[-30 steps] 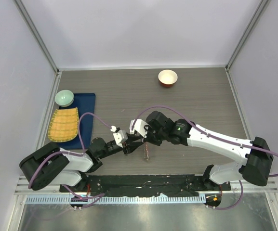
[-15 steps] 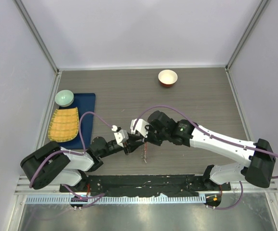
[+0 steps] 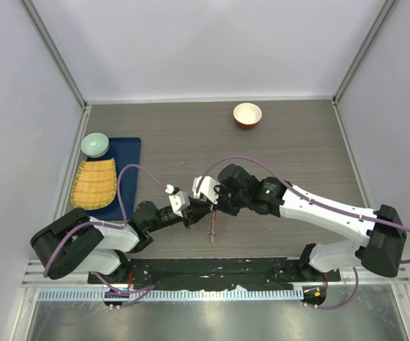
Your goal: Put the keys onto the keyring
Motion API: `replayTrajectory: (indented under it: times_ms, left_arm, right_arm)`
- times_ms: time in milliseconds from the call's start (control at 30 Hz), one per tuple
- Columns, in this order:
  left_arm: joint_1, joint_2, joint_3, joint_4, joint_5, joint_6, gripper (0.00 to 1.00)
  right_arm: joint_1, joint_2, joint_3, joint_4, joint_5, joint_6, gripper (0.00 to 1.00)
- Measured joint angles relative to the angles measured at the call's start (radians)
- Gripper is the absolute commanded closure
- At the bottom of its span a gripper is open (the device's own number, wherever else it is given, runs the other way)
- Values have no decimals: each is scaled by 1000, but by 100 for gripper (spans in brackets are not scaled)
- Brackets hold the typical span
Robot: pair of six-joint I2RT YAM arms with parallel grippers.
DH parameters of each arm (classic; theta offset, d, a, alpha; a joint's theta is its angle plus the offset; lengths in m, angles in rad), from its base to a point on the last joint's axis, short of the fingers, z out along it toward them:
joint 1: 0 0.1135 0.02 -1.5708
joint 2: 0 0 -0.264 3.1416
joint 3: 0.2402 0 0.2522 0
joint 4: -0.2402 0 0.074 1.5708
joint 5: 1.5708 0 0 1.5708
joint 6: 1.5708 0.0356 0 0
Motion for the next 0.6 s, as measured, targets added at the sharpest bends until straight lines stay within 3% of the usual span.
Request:
replayTrajectory:
  times_ms: [333,400,600]
  left_arm:
    - [0,11,0,1,4,0,100]
    - [0,16,0,3,10,-1,100]
    - [0,21,-2,3,2,-2,100]
  right_arm:
    - [0,0,-4,0,-5,-1,99]
    - [0,0,-7,-1,-5,-1,90]
    - [0,-30,-34,43,11,47,76]
